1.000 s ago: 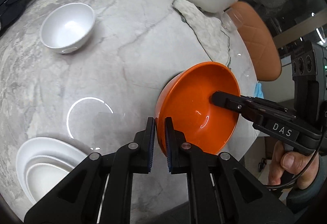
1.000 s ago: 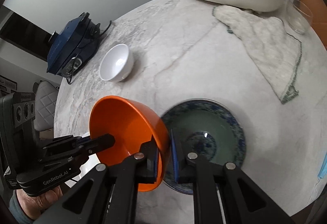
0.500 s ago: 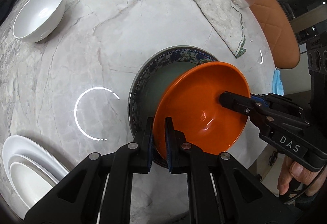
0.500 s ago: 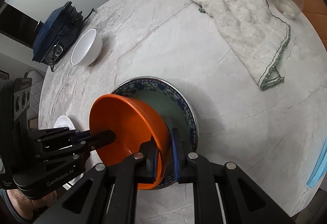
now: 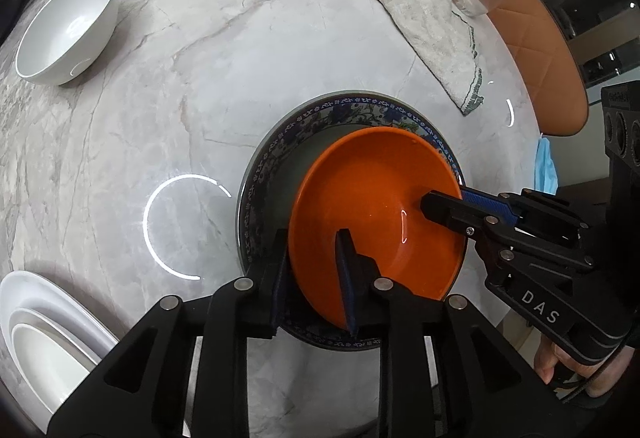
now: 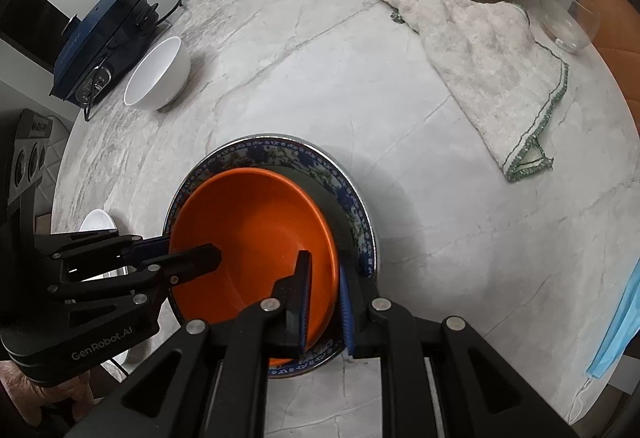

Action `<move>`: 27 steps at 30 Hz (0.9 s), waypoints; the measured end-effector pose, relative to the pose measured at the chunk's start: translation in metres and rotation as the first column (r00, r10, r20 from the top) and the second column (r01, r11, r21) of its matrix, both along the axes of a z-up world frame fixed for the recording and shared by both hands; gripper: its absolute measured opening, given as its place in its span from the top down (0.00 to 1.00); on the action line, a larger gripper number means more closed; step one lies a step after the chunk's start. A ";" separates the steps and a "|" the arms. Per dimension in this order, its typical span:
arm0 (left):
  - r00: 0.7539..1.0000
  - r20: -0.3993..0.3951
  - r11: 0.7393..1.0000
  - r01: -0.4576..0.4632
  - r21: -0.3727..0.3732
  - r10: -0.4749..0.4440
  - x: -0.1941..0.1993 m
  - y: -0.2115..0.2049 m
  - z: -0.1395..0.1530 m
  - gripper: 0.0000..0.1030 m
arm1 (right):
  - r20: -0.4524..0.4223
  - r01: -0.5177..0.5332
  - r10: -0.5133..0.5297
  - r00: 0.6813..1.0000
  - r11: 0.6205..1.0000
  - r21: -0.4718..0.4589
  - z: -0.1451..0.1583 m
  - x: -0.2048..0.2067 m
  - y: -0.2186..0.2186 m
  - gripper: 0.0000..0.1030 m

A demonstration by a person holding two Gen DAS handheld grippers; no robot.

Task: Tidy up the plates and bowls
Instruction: 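Lower the orange bowl into the blue-and-white bowl and open both tools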

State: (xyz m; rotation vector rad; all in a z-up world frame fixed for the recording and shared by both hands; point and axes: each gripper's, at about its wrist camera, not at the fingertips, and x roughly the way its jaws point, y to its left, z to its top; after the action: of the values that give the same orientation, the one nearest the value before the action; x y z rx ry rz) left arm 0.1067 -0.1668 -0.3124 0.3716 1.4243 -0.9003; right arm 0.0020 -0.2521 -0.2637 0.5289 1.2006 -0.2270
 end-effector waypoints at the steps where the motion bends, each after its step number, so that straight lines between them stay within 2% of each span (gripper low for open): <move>1: 1.000 0.004 1.000 0.000 -0.008 0.000 -0.001 0.001 0.003 0.69 | 0.003 0.001 -0.001 1.000 1.000 0.004 0.000 0.000 0.000 0.84; 2: 1.000 0.008 1.000 0.001 -0.016 -0.001 -0.001 0.001 0.005 0.57 | 0.006 0.001 -0.001 1.000 1.000 0.003 0.000 0.000 0.000 0.84; 8: 1.000 0.007 0.999 0.014 -0.042 -0.013 -0.006 0.000 0.013 0.41 | 0.016 0.006 -0.006 1.000 1.000 -0.004 0.002 -0.003 0.001 0.83; 10: 1.000 0.014 0.999 0.015 -0.050 -0.014 -0.008 0.001 0.018 0.37 | 0.026 0.014 -0.014 1.000 1.000 0.000 0.005 -0.004 -0.001 0.74; 14: 1.000 0.017 0.996 0.009 -0.090 -0.008 -0.012 0.006 0.033 0.36 | 0.054 0.029 -0.028 0.998 1.000 -0.003 0.015 -0.008 -0.003 0.66; 15: 1.000 0.019 0.995 0.008 -0.104 -0.006 -0.012 0.007 0.039 0.36 | 0.064 0.037 -0.037 0.997 0.999 0.001 0.019 -0.009 -0.005 0.62; 18: 1.000 0.020 0.983 0.000 -0.182 0.004 -0.012 0.016 0.061 0.35 | 0.118 0.067 -0.067 0.991 0.998 0.007 0.036 -0.017 -0.011 0.59; 20: 0.999 0.039 0.964 -0.014 -0.265 0.025 -0.010 0.024 0.081 0.35 | 0.183 0.093 -0.098 0.978 0.995 0.039 0.050 -0.024 -0.017 0.51; 21: 0.997 0.059 0.947 -0.032 -0.321 0.054 -0.008 0.032 0.094 0.35 | 0.221 0.107 -0.118 0.968 0.993 0.058 0.058 -0.028 -0.021 0.45; 23: 0.994 0.041 0.884 -0.074 -0.461 0.105 0.001 0.050 0.121 0.35 | 0.315 0.132 -0.156 0.936 0.987 0.096 0.076 -0.036 -0.025 0.34; 24: 0.991 0.022 0.852 -0.099 -0.514 0.128 0.006 0.061 0.132 0.33 | 0.378 0.152 -0.186 0.907 0.981 0.118 0.088 -0.043 -0.026 0.20; 25: 0.988 0.018 0.822 -0.120 -0.556 0.157 0.011 0.073 0.141 0.28 | 0.438 0.177 -0.226 0.870 0.973 0.150 0.098 -0.050 -0.027 0.01; 26: 0.982 0.036 0.804 -0.132 -0.580 0.187 0.016 0.084 0.147 0.24 | 0.496 0.200 -0.273 0.825 0.960 0.195 0.108 -0.058 -0.026 0.00; 27: 0.977 0.050 0.798 -0.138 -0.587 0.206 0.021 0.094 0.151 0.24 | 0.551 0.181 -0.294 0.781 0.951 0.251 0.114 -0.063 -0.024 0.00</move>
State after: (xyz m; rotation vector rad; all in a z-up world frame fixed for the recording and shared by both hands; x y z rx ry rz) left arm 0.1276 -0.0729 -0.1617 -0.1719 0.9908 -1.0945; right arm -0.0609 -0.2760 -0.1495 0.8473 0.5458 -0.1502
